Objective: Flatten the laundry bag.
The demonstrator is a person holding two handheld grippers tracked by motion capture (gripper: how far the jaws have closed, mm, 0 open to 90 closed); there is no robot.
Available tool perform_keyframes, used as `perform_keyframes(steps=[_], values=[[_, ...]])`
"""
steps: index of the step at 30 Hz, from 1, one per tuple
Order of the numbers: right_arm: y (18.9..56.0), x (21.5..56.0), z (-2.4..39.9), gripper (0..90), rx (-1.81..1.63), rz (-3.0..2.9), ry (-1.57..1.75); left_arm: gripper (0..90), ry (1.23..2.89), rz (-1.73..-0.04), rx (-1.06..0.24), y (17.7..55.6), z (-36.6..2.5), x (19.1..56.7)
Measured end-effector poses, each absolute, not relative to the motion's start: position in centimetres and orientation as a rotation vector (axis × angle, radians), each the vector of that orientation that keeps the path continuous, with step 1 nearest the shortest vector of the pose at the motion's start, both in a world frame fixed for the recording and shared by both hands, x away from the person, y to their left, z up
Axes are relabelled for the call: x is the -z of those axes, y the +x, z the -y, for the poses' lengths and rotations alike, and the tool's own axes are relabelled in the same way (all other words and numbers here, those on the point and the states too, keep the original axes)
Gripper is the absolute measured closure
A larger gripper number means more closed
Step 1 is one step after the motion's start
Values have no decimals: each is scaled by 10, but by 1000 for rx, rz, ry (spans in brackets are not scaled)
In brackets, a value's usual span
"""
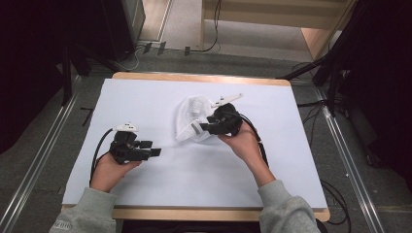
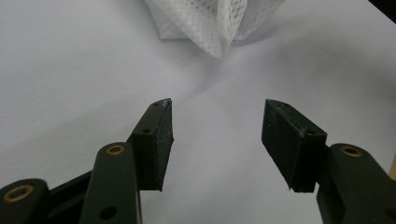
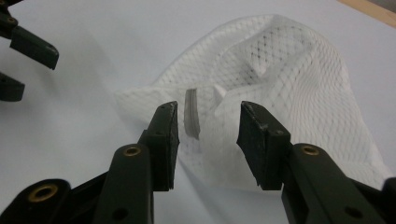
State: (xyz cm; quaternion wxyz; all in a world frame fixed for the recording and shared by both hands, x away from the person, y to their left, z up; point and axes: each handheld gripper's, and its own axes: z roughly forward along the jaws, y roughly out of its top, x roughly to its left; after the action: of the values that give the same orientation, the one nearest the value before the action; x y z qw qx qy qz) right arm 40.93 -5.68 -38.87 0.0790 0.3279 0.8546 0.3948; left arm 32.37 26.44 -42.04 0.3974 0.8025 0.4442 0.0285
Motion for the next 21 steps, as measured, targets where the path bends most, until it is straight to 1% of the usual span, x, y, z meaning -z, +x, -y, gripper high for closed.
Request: perform_keyframes(steps=[2, 6, 7, 8, 10, 14, 15, 17, 18, 19, 20, 21], values=[[417, 388, 51, 585, -1177, -2560, 966, 443, 2028, -1127, -74, 323, -265, 421], [431, 390, 36, 529, -1158, -2600, 948, 443, 2030, -1125, -76, 322, -266, 421], [437, 394, 27, 496, -1131, -2626, 935, 443, 2033, -1126, -78, 321, -266, 420], [437, 394, 27, 496, -1131, -2626, 935, 443, 2031, -1129, -77, 321, -266, 420], [443, 402, 19, 460, -1078, -2653, 919, 443, 2029, -1127, -78, 321, -267, 421], [449, 418, 12, 438, -983, -2702, 932, 443, 2025, -1132, -79, 322, -268, 421], [450, 421, 11, 455, -969, -2710, 933, 444, 2027, -1132, -81, 322, -268, 421], [449, 426, 12, 545, -971, -2715, 950, 446, 2019, -1133, -78, 322, -268, 422], [449, 431, 12, 660, -953, -2742, 954, 448, 2018, -1137, -81, 323, -268, 422], [448, 433, 12, 699, -931, -2752, 954, 449, 2017, -1137, -80, 323, -268, 421], [448, 436, 12, 756, -908, -2764, 938, 451, 2018, -1137, -80, 323, -268, 421], [448, 436, 12, 756, -908, -2764, 938, 451, 2019, -1137, -81, 323, -268, 421]])
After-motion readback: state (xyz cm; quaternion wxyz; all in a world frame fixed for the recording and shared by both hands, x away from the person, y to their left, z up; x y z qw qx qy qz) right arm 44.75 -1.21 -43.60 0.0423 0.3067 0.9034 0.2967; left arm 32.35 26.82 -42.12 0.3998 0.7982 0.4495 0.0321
